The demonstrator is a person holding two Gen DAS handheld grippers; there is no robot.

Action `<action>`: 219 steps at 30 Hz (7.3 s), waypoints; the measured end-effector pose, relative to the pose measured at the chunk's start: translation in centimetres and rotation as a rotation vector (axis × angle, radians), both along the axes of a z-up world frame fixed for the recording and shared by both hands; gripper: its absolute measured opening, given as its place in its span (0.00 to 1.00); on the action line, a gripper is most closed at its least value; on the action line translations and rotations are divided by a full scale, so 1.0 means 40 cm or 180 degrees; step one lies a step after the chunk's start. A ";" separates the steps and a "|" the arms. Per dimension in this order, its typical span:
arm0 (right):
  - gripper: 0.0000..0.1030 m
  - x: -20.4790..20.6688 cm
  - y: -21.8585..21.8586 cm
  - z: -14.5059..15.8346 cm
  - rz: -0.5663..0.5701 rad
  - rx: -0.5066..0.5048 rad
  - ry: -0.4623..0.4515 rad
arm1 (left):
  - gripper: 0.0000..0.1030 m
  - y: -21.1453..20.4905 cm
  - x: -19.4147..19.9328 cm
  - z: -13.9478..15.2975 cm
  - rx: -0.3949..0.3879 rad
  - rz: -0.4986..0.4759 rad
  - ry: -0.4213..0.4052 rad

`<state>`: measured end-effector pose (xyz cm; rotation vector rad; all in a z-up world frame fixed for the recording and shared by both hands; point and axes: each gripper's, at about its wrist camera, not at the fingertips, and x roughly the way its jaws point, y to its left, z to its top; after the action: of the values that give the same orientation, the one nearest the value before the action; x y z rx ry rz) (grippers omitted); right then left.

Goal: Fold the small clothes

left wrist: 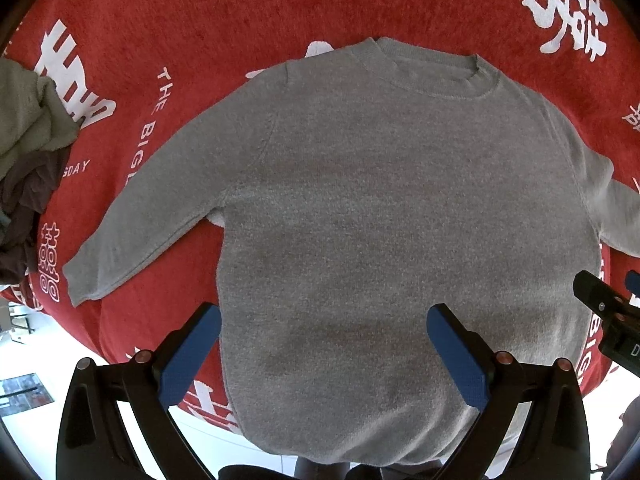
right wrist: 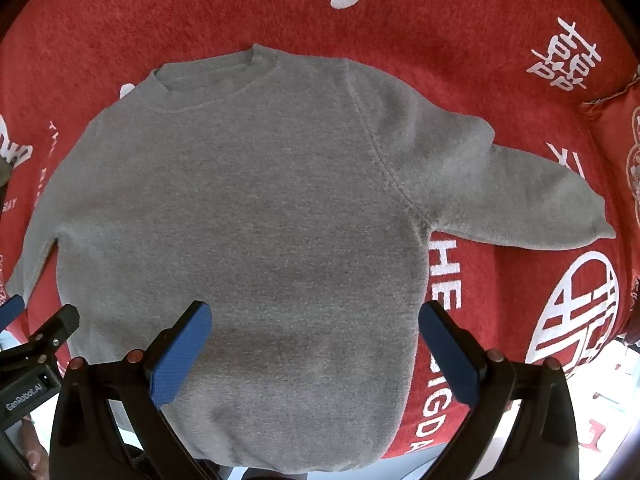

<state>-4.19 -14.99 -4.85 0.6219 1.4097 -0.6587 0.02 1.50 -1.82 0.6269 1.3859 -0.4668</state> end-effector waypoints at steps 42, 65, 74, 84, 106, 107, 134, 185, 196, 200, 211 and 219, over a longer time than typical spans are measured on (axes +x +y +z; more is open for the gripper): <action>1.00 0.001 0.013 0.001 -0.0005 0.0012 -0.0037 | 1.00 0.005 -0.007 -0.013 0.0025 0.0011 0.0008; 1.00 -0.005 0.001 0.000 0.0065 0.0058 -0.0101 | 1.00 0.001 -0.007 -0.014 0.0048 0.0089 0.0012; 1.00 0.002 0.001 -0.004 0.0096 0.0067 -0.0112 | 1.00 0.001 -0.009 -0.011 0.0013 0.0153 0.0020; 1.00 0.020 0.014 -0.007 0.0102 0.0033 -0.0092 | 1.00 0.027 0.008 -0.016 -0.0126 0.0174 0.0111; 1.00 0.265 0.304 -0.007 0.0910 0.0566 -0.0675 | 1.00 0.562 0.351 -0.095 -0.1723 0.1941 0.0470; 1.00 0.283 0.323 -0.010 0.0958 0.0586 -0.0683 | 1.00 0.604 0.365 -0.114 -0.1861 0.2089 0.0503; 0.93 0.463 0.497 -0.021 0.1476 0.0778 -0.0801 | 0.19 0.689 0.577 -0.216 -0.2134 0.2595 0.0144; 0.81 0.733 0.286 -0.070 0.2412 0.0116 -0.0944 | 0.89 0.267 0.311 -0.136 -0.0943 0.0878 -0.0405; 0.13 0.666 0.132 -0.014 0.1445 -0.0133 -0.1294 | 0.90 0.242 0.326 -0.163 -0.0846 0.0897 -0.0375; 0.12 0.478 -0.026 0.021 0.0544 -0.0041 -0.1507 | 0.90 0.232 0.318 -0.166 -0.0749 0.0867 -0.0452; 0.79 0.181 -0.216 -0.168 -0.0769 0.1133 -0.1681 | 0.90 0.221 0.324 -0.174 -0.0628 0.0958 -0.0520; 0.49 0.258 -0.275 -0.215 -0.1326 0.1175 -0.1737 | 0.90 0.196 0.312 -0.166 -0.0458 0.0922 -0.0675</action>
<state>6.14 -25.98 -13.46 1.3046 0.8924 -0.4952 12.51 9.33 -8.48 0.3400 1.2051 -0.2566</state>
